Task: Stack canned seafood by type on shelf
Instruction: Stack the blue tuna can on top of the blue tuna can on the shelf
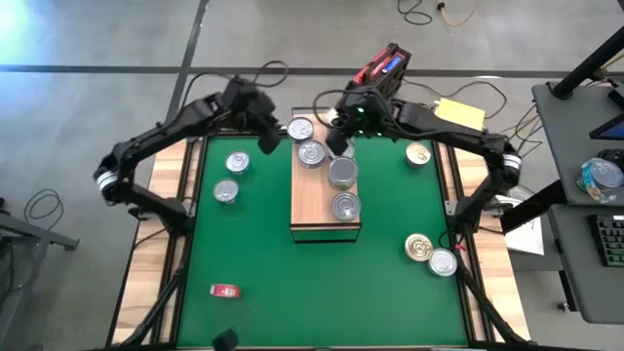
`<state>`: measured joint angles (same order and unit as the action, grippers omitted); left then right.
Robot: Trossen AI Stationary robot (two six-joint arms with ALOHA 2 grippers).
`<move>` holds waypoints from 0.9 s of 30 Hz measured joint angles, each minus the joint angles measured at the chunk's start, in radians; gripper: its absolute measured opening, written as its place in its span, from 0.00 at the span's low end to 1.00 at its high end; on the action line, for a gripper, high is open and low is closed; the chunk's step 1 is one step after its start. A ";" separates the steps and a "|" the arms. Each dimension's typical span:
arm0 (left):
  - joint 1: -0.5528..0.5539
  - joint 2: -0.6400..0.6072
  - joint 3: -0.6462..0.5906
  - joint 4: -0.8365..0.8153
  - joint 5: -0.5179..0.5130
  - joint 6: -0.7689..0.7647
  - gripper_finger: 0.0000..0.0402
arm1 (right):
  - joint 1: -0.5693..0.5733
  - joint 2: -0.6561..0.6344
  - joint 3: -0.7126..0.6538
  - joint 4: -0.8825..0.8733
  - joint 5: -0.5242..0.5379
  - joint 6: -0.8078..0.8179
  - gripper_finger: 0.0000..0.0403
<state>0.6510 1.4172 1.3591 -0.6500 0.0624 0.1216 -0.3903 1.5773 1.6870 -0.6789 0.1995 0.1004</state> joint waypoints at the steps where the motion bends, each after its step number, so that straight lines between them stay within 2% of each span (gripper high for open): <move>1: 0.000 -0.029 -0.040 0.034 0.000 -0.011 0.19 | 0.001 0.026 0.032 -0.014 0.001 -0.005 0.03; 6: 0.002 -0.153 -0.212 0.214 0.003 -0.051 0.19 | 0.003 0.157 0.188 -0.085 -0.001 -0.022 0.03; 10: 0.005 -0.199 -0.286 0.294 0.061 -0.061 0.19 | 0.003 0.243 0.299 -0.123 -0.002 -0.037 0.03; 16: 0.008 -0.189 -0.308 0.322 0.086 -0.077 0.19 | 0.002 0.323 0.384 -0.131 -0.017 -0.025 0.03; 21: 0.022 -0.155 -0.309 0.379 0.223 -0.124 0.19 | 0.005 0.372 0.412 -0.133 -0.017 -0.013 0.03; 27: 0.030 -0.151 -0.327 0.394 0.210 -0.132 0.19 | 0.009 0.421 0.417 -0.130 -0.017 -0.014 0.03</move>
<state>0.6809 1.2665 1.0323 -0.2560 0.2720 -0.0101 -0.3813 1.9986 2.1036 -0.8090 0.1829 0.0867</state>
